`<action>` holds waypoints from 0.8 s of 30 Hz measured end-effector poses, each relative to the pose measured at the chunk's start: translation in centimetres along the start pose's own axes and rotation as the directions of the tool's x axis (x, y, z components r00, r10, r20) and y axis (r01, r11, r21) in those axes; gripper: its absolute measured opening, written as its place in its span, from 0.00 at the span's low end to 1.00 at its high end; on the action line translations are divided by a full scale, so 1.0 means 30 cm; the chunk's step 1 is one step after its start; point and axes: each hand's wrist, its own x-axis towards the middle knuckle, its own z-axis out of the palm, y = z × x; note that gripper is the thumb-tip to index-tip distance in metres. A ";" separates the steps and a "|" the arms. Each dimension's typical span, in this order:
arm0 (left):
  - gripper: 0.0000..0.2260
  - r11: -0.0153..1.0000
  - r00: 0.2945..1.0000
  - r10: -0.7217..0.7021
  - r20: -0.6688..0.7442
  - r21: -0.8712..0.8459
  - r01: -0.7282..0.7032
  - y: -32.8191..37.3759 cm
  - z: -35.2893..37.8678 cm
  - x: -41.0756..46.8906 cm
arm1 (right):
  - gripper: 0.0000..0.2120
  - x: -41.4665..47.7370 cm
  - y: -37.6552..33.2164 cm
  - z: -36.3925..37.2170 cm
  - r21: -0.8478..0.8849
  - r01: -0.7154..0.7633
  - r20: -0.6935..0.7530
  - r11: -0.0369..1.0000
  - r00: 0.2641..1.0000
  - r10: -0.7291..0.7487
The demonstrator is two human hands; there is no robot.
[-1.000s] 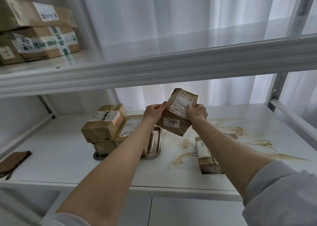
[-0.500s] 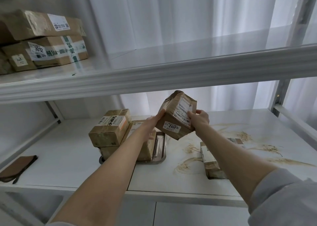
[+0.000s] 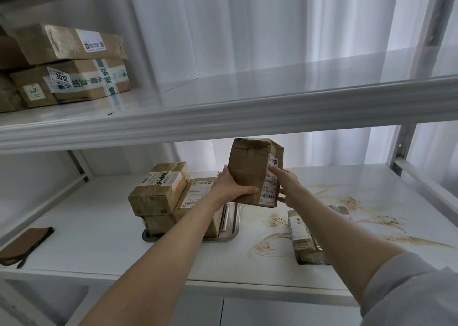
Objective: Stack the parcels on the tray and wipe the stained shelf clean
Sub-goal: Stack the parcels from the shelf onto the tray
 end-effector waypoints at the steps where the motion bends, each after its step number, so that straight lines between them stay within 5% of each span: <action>1: 0.54 0.999 1.000 0.022 -0.022 0.032 -0.021 0.007 0.002 -0.007 | 0.23 -0.001 0.004 -0.002 -0.013 -0.004 0.025 1.000 1.000 0.004; 8: 0.56 0.996 0.997 0.053 -0.050 0.075 -0.049 0.028 0.003 -0.043 | 0.22 -0.005 -0.001 -0.017 0.004 0.028 0.088 1.000 0.996 -0.028; 24: 0.61 0.996 0.994 0.068 -0.081 0.061 -0.063 -0.010 0.008 -0.044 | 0.18 -0.002 -0.009 -0.020 -0.357 0.136 0.065 0.924 0.990 -0.121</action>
